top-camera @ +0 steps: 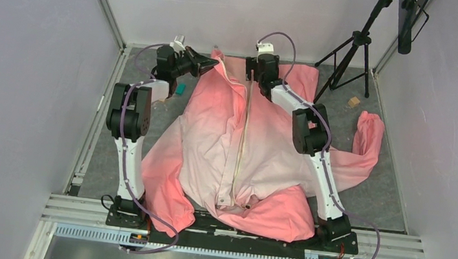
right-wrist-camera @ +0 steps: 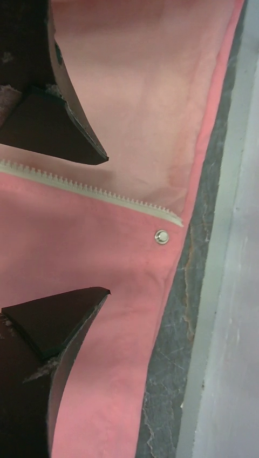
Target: Zip up the jacket
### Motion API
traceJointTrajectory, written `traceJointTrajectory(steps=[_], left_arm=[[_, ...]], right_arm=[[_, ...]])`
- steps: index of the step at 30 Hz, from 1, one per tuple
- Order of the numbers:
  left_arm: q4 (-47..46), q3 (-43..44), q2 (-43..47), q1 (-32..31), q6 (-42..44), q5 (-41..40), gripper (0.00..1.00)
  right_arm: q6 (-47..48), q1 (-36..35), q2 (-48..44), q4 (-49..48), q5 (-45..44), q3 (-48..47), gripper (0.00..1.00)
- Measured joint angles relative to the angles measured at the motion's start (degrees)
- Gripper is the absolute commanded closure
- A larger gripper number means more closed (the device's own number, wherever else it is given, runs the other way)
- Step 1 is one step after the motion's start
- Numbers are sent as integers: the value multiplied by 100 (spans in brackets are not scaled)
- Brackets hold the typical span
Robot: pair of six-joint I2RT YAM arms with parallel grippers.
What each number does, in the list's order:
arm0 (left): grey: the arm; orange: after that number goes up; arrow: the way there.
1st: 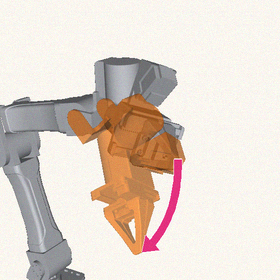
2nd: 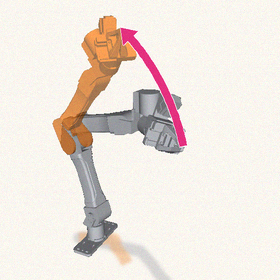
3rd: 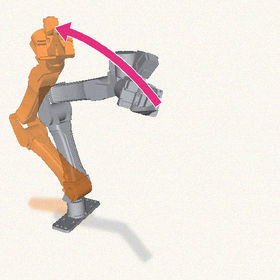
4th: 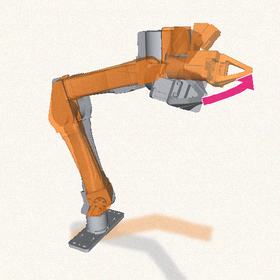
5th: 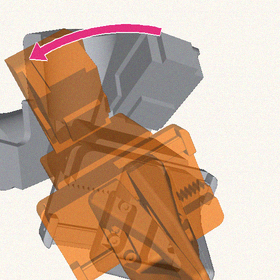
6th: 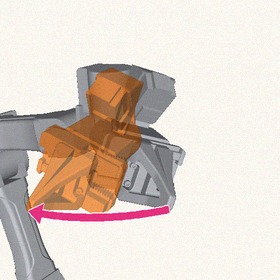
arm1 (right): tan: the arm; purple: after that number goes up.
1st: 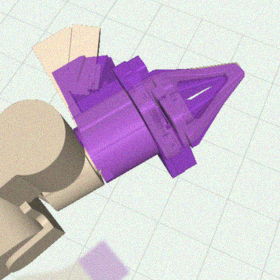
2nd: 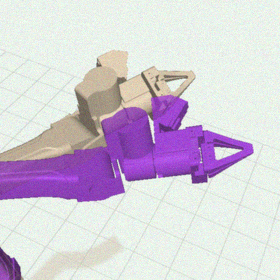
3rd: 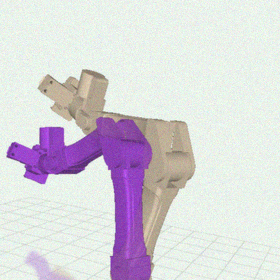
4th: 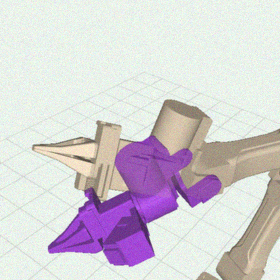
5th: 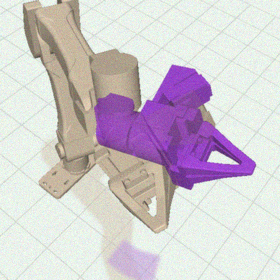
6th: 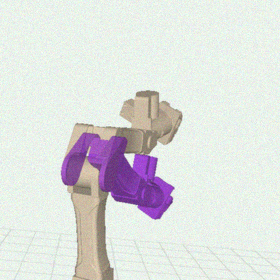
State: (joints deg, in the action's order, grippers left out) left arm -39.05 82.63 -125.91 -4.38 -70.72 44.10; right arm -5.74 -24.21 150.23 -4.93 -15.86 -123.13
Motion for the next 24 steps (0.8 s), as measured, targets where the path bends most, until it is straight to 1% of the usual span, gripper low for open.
traceJointTrajectory(steps=[3,5,7,11,14,19,21,24], left_arm=[[-4,0,63,-11,0,0,98],[-7,0,70,-22,0,0,98],[-2,0,70,-24,-2,0,98],[-7,0,70,-26,-2,2,98],[-7,0,70,-26,-4,2,98],[-7,0,70,-24,-4,4,98],[-7,2,70,-26,-4,4,98],[-7,2,70,-26,-4,4,98]], right_arm=[[76,0,153,42,-111,-63,10],[96,0,210,81,-136,-109,16],[114,0,227,83,-203,-160,25],[101,15,243,120,-236,-243,50],[4,42,243,142,-201,-278,58],[-61,131,243,160,-111,-278,77],[-57,146,243,142,-52,-278,88],[-39,170,243,94,96,-278,96]])
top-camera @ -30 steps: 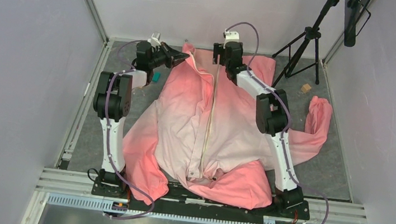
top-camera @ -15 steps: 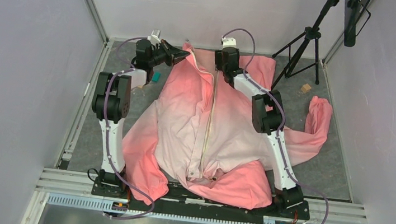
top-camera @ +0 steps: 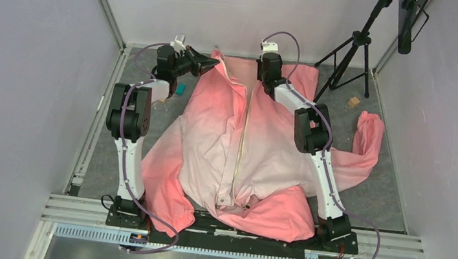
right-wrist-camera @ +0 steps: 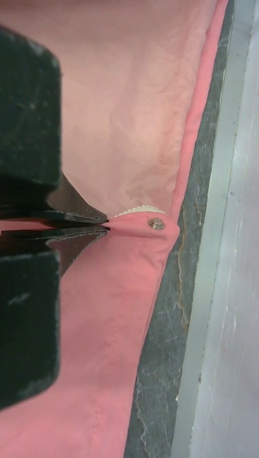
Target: Zip up the jacket
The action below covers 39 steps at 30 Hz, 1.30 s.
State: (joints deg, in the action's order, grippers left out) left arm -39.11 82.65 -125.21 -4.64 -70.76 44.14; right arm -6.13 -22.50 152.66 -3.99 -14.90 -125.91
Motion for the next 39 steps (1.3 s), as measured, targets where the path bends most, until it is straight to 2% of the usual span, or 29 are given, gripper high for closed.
traceJointTrajectory(steps=[3,7,16,19,28,33,39], left_arm=[[2,0,0,0,-2,0,98],[0,0,0,0,-2,7,98],[-282,0,0,-72,4,236,98],[-590,-28,0,-162,7,308,98],[-1812,-1023,444,-581,474,844,98],[-2367,-1390,833,-643,852,1266,98],[-3296,-1399,822,-632,758,1453,98]], right_arm=[[48,13,-61,-140,201,107,100],[192,31,-723,-474,632,1075,100],[389,170,-3554,-1937,2079,4225,100],[310,260,-4127,-2546,2667,4986,99],[-581,654,-4778,-3823,4553,6754,99],[-817,715,-5147,-4323,5206,7145,99],[-1405,713,-5248,-5333,5753,7394,99]])
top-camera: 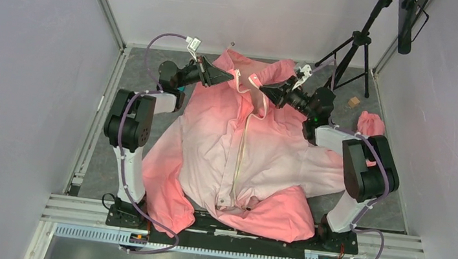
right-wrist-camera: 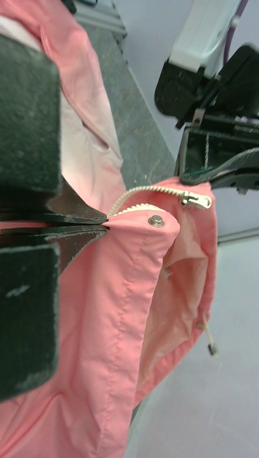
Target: Zip up the jacket
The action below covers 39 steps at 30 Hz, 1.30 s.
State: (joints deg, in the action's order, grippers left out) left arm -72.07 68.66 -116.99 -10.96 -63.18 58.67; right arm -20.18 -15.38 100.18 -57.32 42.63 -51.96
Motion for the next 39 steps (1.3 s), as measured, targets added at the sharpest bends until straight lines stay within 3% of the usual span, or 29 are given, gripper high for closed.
traceJointTrajectory(steps=[6,18,39], left_arm=[[-654,0,-105,0,-177,-4,98],[-1106,0,-262,0,-586,-4,98],[-1167,0,-269,0,-706,-2,98]], right_arm=[[-949,0,223,-944,269,13,99],[-2238,-4,885,-1478,433,-236,99],[-3058,-74,1239,-1941,494,-525,99]])
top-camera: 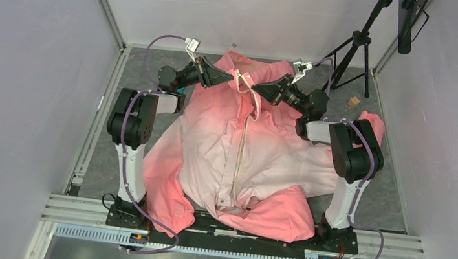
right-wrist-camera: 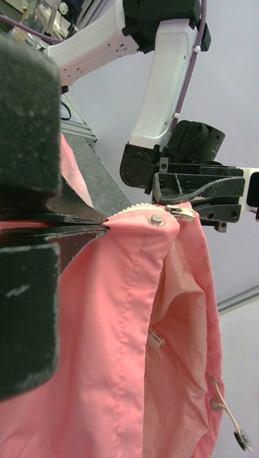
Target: Zip up the jacket
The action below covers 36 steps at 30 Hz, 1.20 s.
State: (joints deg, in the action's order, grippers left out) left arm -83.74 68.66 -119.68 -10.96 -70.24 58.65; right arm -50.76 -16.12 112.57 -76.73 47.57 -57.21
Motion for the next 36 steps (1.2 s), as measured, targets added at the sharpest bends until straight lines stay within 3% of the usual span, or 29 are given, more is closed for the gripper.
traceJointTrajectory(steps=[36], left_arm=[[-37,39,-72,33,-199,-2,98]], right_arm=[[-105,-33,87,-190,-11,-85,99]])
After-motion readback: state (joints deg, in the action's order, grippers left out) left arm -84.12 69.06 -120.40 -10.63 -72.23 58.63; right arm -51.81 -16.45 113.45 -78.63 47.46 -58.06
